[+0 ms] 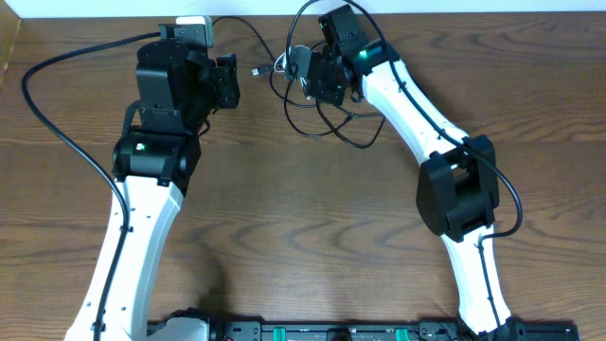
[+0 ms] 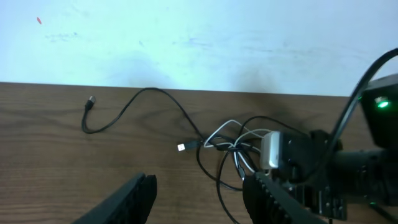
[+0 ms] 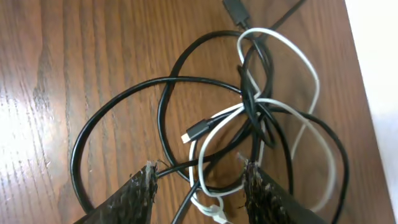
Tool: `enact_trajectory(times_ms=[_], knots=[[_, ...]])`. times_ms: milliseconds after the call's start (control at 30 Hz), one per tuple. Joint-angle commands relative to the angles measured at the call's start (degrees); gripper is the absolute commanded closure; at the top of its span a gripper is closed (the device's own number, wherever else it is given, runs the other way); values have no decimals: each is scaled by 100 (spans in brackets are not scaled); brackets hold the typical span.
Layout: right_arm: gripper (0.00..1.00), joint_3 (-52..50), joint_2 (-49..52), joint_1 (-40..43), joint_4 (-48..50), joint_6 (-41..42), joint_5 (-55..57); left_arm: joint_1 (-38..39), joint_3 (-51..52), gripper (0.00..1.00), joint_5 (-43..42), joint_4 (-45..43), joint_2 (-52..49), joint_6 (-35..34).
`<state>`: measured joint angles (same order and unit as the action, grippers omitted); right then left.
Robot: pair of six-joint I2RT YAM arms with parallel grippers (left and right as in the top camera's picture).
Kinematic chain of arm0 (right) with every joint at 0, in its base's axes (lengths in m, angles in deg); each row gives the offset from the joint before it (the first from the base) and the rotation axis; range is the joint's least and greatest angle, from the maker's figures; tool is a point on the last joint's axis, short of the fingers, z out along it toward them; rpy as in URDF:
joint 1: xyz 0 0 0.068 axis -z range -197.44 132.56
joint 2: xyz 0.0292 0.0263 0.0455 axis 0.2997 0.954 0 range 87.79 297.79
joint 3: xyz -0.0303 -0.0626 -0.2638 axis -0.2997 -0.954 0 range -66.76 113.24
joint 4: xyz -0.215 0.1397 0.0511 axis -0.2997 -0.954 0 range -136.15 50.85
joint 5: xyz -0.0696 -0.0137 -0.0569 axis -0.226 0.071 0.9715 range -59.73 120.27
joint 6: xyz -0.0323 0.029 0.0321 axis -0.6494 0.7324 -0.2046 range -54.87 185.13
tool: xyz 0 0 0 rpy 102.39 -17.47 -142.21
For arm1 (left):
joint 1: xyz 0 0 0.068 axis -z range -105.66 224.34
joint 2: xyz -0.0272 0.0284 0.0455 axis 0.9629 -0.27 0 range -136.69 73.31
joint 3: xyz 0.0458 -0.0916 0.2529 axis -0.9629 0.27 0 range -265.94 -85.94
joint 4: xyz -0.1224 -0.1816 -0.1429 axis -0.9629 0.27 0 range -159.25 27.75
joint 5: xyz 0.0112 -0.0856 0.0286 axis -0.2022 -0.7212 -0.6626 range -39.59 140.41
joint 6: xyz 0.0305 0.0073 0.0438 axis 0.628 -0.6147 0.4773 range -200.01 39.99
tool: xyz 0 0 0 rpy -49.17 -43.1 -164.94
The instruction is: Untangle cables
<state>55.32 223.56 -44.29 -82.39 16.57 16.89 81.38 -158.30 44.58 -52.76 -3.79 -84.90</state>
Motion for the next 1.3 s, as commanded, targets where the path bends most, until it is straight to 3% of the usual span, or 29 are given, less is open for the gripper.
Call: enact_trajectory(times_ms=[0,33,100,567,733,967,1100,1267], knots=[[50,-201,-37,17,160,-33,-186,-22,-107,49,50,13,221,-9],[37,-297,-33,17,238,-33,-205,-22,-107,49,50,15,267,-9],[29,-382,31,20,304,-33,-221,-22,-107,49,50,15,350,-9],[27,-382,474,24,1182,767,-96,-22,-107,49,42,144,737,-11],[30,-382,474,-31,1572,1163,562,7,-107,49,28,162,859,-11],[31,-382,476,-44,1582,1386,601,4,-107,49,31,184,1010,-9],[41,-382,590,-57,1576,1384,599,4,-107,49,33,181,1067,-9],[39,-382,664,-57,1558,1388,590,4,-107,49,35,184,1095,-7]])
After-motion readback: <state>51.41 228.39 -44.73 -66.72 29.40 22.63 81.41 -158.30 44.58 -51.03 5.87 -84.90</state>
